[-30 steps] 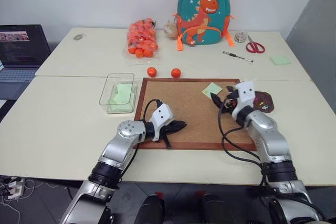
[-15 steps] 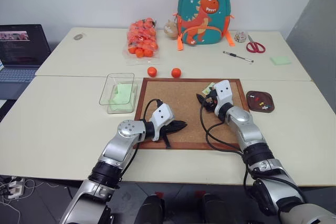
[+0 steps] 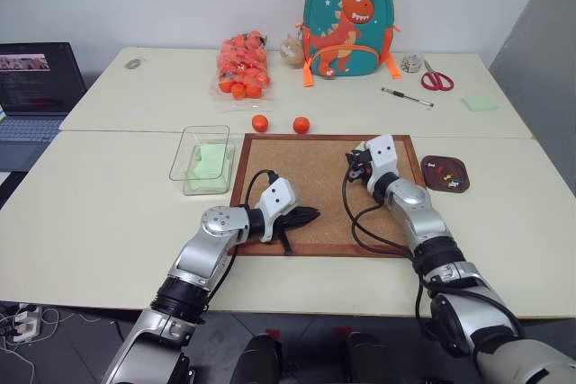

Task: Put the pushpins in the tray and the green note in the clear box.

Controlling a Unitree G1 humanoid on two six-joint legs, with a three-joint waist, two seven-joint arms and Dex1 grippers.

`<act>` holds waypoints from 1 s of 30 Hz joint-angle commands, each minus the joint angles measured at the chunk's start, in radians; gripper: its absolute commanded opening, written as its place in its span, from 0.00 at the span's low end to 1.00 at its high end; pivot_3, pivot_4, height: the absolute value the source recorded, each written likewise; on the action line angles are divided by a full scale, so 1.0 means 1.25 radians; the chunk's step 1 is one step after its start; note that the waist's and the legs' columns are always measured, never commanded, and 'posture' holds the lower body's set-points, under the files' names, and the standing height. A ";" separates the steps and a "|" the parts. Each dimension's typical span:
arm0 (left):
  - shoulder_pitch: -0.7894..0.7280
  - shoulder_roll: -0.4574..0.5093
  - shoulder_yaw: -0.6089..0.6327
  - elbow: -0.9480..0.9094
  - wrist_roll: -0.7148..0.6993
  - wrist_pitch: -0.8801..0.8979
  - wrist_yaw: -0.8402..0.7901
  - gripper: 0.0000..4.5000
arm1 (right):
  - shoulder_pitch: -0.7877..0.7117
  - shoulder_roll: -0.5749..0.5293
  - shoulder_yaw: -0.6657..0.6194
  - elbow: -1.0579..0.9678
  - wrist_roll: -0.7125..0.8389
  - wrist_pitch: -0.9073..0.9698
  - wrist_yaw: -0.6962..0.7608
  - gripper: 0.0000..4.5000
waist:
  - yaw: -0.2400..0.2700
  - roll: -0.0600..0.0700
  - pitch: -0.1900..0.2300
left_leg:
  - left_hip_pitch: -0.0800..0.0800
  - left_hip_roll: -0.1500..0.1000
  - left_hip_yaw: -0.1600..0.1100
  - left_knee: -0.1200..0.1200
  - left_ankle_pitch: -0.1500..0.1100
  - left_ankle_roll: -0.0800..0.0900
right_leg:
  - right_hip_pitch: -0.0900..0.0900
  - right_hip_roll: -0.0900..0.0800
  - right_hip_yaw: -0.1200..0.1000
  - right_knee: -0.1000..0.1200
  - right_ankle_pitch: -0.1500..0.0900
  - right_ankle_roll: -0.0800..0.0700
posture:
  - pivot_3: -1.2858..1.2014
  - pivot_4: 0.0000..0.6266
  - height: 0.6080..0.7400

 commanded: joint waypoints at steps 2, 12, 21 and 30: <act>0.021 0.004 -0.027 0.015 0.021 0.019 -0.001 0.00 | -0.018 0.009 -0.007 -0.005 0.002 -0.018 0.003 0.02 | 0.000 0.000 0.000 | 0.000 0.000 0.000 0.000 0.000 0.000 | 0.000 0.000 0.000 0.000 0.000 0.000 | 0.52 0.24 1.00; 0.024 0.005 -0.029 0.012 0.021 0.023 0.000 0.00 | 0.014 0.029 -0.034 -0.107 0.057 -0.017 0.028 0.02 | 0.000 0.000 0.000 | 0.000 0.000 0.000 0.000 0.000 0.000 | 0.000 0.000 0.000 0.000 0.000 0.000 | 0.52 0.24 1.00; 0.024 0.003 -0.030 0.012 0.022 0.024 -0.002 0.00 | 0.034 0.032 -0.043 -0.172 0.071 -0.003 0.035 0.02 | -0.002 0.000 0.000 | 0.000 0.001 0.000 -0.001 0.000 0.000 | -0.001 0.000 0.000 0.000 0.000 0.000 | 0.52 0.24 1.00; 0.026 -0.001 -0.025 0.010 0.018 0.032 0.006 0.00 | 0.071 0.011 -0.031 -0.278 0.078 0.027 0.060 0.02 | 0.000 0.000 0.000 | -0.001 0.000 0.000 0.000 0.000 0.000 | -0.001 0.000 0.000 0.000 0.000 0.000 | 0.52 0.24 1.00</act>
